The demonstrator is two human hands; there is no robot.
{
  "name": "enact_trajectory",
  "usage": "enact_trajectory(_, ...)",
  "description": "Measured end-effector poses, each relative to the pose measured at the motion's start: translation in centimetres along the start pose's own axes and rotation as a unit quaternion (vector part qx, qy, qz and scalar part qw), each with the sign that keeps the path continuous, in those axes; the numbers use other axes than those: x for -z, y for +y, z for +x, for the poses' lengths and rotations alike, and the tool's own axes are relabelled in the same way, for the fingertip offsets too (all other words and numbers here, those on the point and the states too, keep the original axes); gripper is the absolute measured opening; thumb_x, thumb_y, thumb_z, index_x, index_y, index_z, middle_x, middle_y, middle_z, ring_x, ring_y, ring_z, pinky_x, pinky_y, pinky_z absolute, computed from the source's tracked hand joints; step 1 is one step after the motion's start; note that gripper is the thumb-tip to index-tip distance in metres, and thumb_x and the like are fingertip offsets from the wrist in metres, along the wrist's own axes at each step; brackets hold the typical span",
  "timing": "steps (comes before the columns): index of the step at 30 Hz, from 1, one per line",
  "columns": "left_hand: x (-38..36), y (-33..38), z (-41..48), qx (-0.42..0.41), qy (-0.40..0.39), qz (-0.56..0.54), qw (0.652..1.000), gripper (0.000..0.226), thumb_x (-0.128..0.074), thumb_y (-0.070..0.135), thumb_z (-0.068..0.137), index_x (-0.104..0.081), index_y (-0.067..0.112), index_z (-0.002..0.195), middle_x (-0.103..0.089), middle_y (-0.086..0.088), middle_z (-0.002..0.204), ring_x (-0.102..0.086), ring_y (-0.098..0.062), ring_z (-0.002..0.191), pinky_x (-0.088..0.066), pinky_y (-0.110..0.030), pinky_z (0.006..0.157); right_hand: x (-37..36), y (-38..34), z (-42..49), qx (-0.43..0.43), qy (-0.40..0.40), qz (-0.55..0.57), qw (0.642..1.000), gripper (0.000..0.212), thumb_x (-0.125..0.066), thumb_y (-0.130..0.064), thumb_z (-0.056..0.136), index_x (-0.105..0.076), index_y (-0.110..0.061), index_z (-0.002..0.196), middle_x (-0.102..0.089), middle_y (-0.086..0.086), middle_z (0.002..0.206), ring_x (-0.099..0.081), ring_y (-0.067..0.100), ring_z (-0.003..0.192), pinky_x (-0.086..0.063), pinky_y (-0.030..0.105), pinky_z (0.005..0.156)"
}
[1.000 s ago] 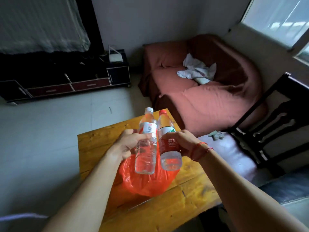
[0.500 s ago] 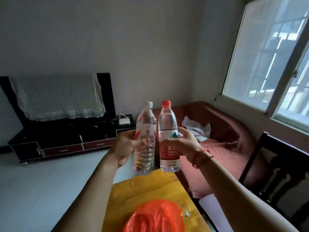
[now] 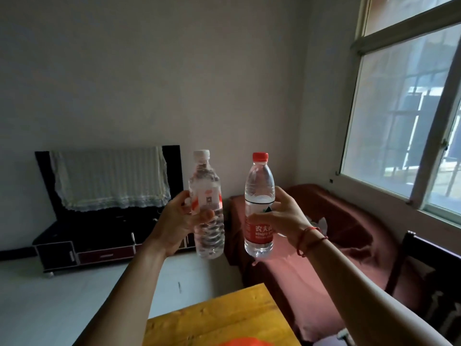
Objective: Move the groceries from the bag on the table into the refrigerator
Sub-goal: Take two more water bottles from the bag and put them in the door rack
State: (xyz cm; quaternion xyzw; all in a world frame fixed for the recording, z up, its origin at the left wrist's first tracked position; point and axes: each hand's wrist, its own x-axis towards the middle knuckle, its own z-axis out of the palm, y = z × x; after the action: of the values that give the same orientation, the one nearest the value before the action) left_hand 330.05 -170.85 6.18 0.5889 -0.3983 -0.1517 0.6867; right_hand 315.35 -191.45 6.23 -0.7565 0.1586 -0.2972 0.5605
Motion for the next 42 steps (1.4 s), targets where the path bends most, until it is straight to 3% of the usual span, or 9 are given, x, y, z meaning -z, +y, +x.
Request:
enact_trajectory(4,-0.2,0.3,0.1,-0.013,-0.001,0.021,1.000,0.060,-0.086,0.018,0.061,-0.061,0.006,0.114,-0.073,-0.013,0.107,-0.070,-0.025,0.100,-0.060,-0.039,0.078,0.0,-0.3,0.5,0.004,0.013,0.005,1.000,0.059,-0.087,0.002,0.058,-0.062,-0.016,0.108,-0.075,0.011,0.093,-0.074,0.026,0.086,-0.059,0.048,0.085)
enact_trajectory(8,-1.0,0.0,0.3,-0.021,0.027,0.036,0.999,0.047,-0.079,-0.005,0.069,-0.062,-0.002,0.113,-0.073,-0.016,0.104,-0.073,-0.017,0.087,-0.059,-0.027,0.070,-0.1,0.0,1.1,0.005,0.041,-0.019,0.999,0.067,-0.091,-0.025,0.042,-0.061,-0.031,0.103,-0.075,0.004,0.092,-0.074,0.024,0.087,-0.060,0.048,0.083)
enact_trajectory(12,-1.3,0.0,0.2,-0.029,0.034,0.039,0.998,0.040,-0.074,-0.010,0.074,-0.062,-0.002,0.111,-0.076,0.001,0.088,-0.072,-0.006,0.079,-0.055,-0.018,0.063,0.2,0.5,1.5,0.020,0.060,-0.037,0.997,0.070,-0.091,-0.034,0.040,-0.061,-0.037,0.102,-0.074,0.000,0.094,-0.073,0.020,0.089,-0.060,0.046,0.082)
enact_trajectory(23,-0.9,0.2,0.6,-0.036,0.048,0.031,0.998,0.052,-0.081,0.013,0.061,-0.065,0.009,0.110,-0.075,-0.004,0.100,-0.071,-0.015,0.092,-0.060,-0.031,0.077,0.1,0.4,1.4,0.042,0.034,-0.044,0.998,0.077,-0.089,-0.038,0.038,-0.061,-0.033,0.110,-0.074,-0.003,0.096,-0.072,0.016,0.089,-0.059,0.046,0.085)
enact_trajectory(30,0.9,0.5,-1.4,-0.026,0.080,0.046,0.995,0.056,-0.085,0.007,0.065,-0.062,0.003,0.115,-0.072,-0.013,0.108,-0.070,-0.025,0.100,-0.058,-0.039,0.079,-1.6,0.3,1.3,0.055,-0.018,-0.030,0.998,0.073,-0.086,-0.037,0.038,-0.062,-0.028,0.106,-0.074,-0.002,0.093,-0.072,0.017,0.087,-0.059,0.046,0.084)
enact_trajectory(34,2.9,1.4,-4.5,-0.026,0.124,0.056,0.990,0.052,-0.080,0.003,0.067,-0.061,0.002,0.115,-0.072,-0.014,0.108,-0.070,-0.027,0.100,-0.055,-0.035,0.078,-4.5,0.2,1.0,0.068,-0.068,-0.023,0.995,0.068,-0.088,-0.031,0.045,-0.061,-0.027,0.107,-0.074,-0.003,0.095,-0.072,0.015,0.087,-0.060,0.045,0.084)
enact_trajectory(37,5.0,2.5,-7.4,-0.026,0.157,0.064,0.985,0.056,-0.087,0.008,0.063,-0.063,0.007,0.114,-0.073,-0.010,0.107,-0.070,-0.025,0.100,-0.055,-0.033,0.078,-7.5,-0.5,0.4,0.083,-0.111,-0.013,0.990,0.065,-0.090,-0.022,0.053,-0.060,-0.026,0.110,-0.074,-0.001,0.097,-0.073,0.016,0.087,-0.059,0.044,0.085)
enact_trajectory(42,8.6,4.7,-13.9,-0.030,0.243,0.075,0.967,0.055,-0.087,0.023,0.053,-0.067,0.016,0.104,-0.074,-0.007,0.102,-0.071,-0.019,0.095,-0.055,-0.027,0.074,-13.8,-3.0,-2.1,0.119,-0.196,0.014,0.973,0.065,-0.088,-0.007,0.065,-0.054,-0.016,0.120,-0.069,-0.003,0.102,-0.069,0.011,0.088,-0.054,0.028,0.079)
